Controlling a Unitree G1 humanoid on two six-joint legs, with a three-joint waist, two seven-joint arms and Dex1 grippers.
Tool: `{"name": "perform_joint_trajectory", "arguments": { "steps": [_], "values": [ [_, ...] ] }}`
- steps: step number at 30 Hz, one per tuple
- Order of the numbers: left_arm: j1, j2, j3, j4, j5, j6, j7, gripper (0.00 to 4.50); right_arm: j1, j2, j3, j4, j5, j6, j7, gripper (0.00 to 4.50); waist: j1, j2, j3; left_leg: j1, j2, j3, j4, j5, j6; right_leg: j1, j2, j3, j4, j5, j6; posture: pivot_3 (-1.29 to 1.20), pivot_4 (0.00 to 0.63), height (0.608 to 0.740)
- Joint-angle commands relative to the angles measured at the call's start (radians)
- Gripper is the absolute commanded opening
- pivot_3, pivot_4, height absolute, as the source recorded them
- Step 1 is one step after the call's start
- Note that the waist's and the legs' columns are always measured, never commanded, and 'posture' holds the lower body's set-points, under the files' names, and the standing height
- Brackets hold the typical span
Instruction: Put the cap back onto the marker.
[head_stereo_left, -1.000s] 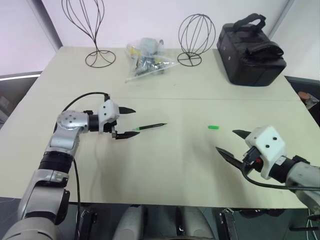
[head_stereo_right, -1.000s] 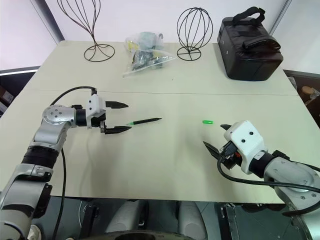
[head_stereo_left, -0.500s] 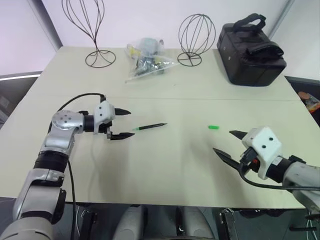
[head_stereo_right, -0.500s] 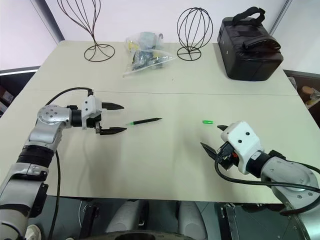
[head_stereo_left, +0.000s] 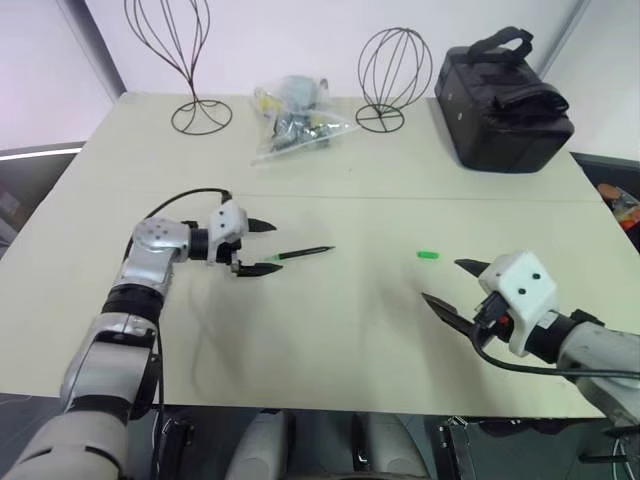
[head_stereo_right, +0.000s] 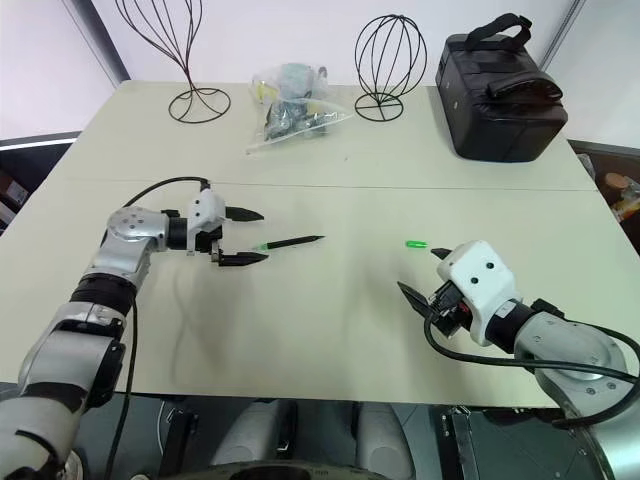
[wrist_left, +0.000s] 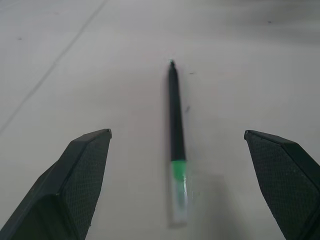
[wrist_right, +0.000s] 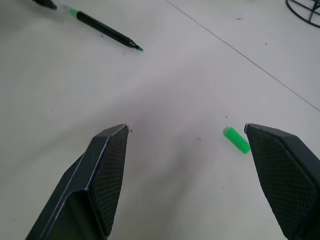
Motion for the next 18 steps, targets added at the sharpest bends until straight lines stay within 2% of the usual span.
{"name": "perform_joint_trajectory", "arguments": {
  "steps": [1, 9, 18],
  "values": [
    [-0.069, -0.023, -0.007, 0.079, 0.033, -0.059, 0.001, 4.46, -0.002, 0.015, 0.006, -0.038, -0.015, -0.005, -0.03, 3.81, 0.0, 0.0, 0.0, 0.0, 0.0, 0.0, 0.0, 0.0, 0.0, 0.0, 0.0, 0.0, 0.0, 0.0, 0.0, 0.0, 0.15, 0.74],
    [-0.151, -0.077, -0.02, 0.241, 0.113, -0.114, 0.035, 4.46, 0.026, 0.051, 0.012, -0.081, -0.03, 0.01, -0.084, 3.81, -0.003, 0.0, 0.0, -0.001, -0.001, 0.0, 0.0, 0.0, 0.0, -0.001, 0.0, 0.0, 0.001, 0.0, 0.0, 0.0, 0.15, 0.74],
    [-0.174, -0.089, -0.041, 0.317, 0.187, -0.124, 0.078, 4.46, 0.05, 0.069, 0.007, -0.119, -0.035, 0.031, -0.118, 3.81, -0.003, 0.0, 0.0, -0.001, -0.001, 0.0, 0.001, 0.0, 0.0, -0.001, 0.0, 0.0, 0.003, 0.0, 0.0, 0.0, 0.15, 0.74]
  ]
}}
